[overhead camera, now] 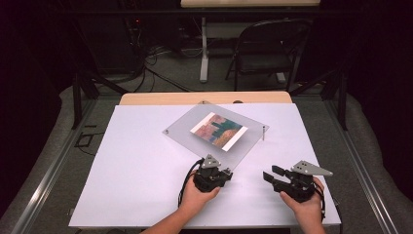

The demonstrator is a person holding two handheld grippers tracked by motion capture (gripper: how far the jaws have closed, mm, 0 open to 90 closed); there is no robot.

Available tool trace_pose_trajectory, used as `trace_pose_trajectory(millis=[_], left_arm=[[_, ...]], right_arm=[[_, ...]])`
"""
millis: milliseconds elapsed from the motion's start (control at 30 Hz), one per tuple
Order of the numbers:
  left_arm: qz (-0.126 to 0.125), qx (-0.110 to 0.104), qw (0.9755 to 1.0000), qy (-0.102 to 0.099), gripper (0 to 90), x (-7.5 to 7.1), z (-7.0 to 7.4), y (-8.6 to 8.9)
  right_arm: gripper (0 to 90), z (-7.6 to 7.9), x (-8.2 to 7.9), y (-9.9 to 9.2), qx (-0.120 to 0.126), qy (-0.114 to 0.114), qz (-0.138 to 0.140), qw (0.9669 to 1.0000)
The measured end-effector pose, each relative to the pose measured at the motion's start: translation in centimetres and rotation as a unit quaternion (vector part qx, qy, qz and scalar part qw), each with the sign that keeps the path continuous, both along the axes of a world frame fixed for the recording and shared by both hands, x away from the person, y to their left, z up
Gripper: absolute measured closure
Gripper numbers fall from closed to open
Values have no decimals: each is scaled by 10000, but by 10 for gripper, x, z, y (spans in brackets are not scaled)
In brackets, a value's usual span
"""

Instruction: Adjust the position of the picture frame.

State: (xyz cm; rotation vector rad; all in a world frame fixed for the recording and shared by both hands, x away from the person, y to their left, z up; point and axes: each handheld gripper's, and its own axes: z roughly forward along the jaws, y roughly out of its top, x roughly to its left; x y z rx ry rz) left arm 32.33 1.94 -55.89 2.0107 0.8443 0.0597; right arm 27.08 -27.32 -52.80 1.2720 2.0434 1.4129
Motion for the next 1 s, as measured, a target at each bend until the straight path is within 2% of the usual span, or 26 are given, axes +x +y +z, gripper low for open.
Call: trace_pose_trajectory(millis=[200,233,367,400,567,1000], left_arm=[[56,5,10000,-48,831,-1,-1,-1],[-14,-5,10000,-55,833,-1,-1,0],[-47,66,9999,-136,841,-1,1,0],[-50,14,9999,-138,843,-1,1,0],[-11,14,9999,-138,844,-1,3,1],[-45,-111,9999,28,848,-1,11,10]], right_arm=[[510,0,0,0,21,20,-3,10000],[510,0,0,0,24,21,-5,10000],[510,-1,1,-1,29,28,-10,10000],[510,-1,1,-1,30,28,-11,10000],[510,-1,1,-2,31,62,-22,10000],[511,-3,2,-4,75,114,-87,9999]])
